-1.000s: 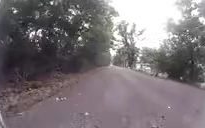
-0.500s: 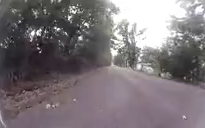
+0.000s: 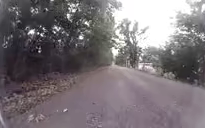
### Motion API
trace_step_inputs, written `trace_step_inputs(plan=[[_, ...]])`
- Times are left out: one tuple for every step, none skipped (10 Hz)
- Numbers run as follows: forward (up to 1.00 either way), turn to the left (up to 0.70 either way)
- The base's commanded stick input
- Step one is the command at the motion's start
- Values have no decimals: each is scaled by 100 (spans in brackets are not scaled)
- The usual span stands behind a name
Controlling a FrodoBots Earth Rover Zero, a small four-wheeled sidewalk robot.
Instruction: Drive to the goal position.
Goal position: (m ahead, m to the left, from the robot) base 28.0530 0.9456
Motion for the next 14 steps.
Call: trace_step_inputs(plan=[[70,0],[70,0],[70,0],[70,0],[70,0],[70,0],[70,-10],[70,-17],[70,-11],[70,-2],[70,0],[70,0],[70,0],[70,0]])
